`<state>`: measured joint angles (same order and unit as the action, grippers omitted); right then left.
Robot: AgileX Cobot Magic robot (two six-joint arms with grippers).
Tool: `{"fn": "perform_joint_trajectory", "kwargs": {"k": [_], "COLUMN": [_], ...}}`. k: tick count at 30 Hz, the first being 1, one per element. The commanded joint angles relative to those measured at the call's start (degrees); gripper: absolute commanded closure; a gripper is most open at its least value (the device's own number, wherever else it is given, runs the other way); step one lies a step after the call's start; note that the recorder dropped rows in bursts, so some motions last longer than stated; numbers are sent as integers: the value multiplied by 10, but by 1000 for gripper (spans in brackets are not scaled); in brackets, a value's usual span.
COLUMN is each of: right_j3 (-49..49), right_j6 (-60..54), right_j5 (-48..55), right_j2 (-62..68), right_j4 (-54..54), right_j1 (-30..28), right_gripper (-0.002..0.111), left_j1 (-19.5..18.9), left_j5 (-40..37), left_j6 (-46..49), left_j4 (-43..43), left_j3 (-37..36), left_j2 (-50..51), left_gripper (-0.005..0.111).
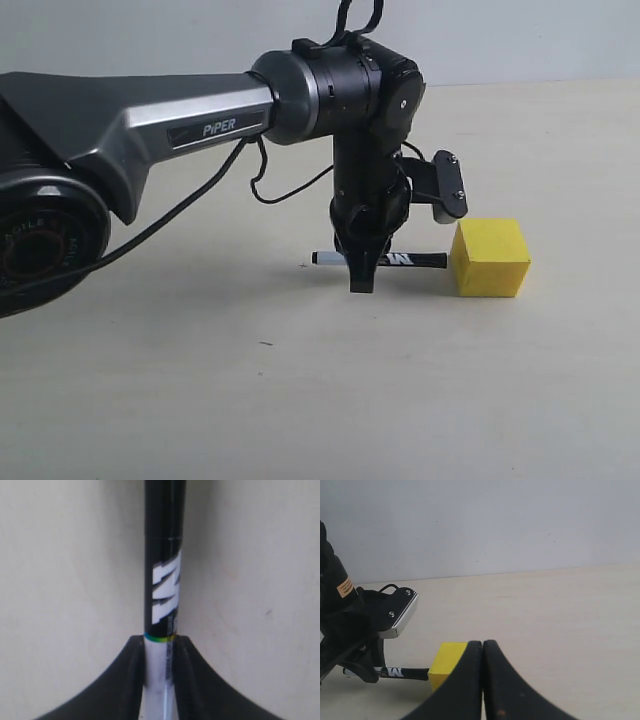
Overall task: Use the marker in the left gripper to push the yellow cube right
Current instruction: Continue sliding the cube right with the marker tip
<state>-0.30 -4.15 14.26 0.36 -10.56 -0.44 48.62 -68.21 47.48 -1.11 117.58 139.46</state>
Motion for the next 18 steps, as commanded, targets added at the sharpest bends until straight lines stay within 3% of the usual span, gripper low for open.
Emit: {"fn": "perform_joint_trajectory", "kwargs": {"k": [1,7,13,18], "right_j3": [3,3,3,3], "right_j6": [-3,-3,-3,-3], "right_j5": [-2,-2,-2,-2], "right_j2": [-4,-4,-4,-4], "right_j4": [0,0,0,0], "right_j1": [-2,-2,-2,-2], "right_gripper": [108,108,108,108], "left_j1": [14,52,44,30], "left_j5": [24,54,-14,-17], "left_j6": [-7,-12,-41,-100], "left_j4": [-2,-1,-12,-28], "left_j3": [5,45,65,65], "left_j2": [-2,2,2,3], "left_gripper": [107,107,107,107]}}
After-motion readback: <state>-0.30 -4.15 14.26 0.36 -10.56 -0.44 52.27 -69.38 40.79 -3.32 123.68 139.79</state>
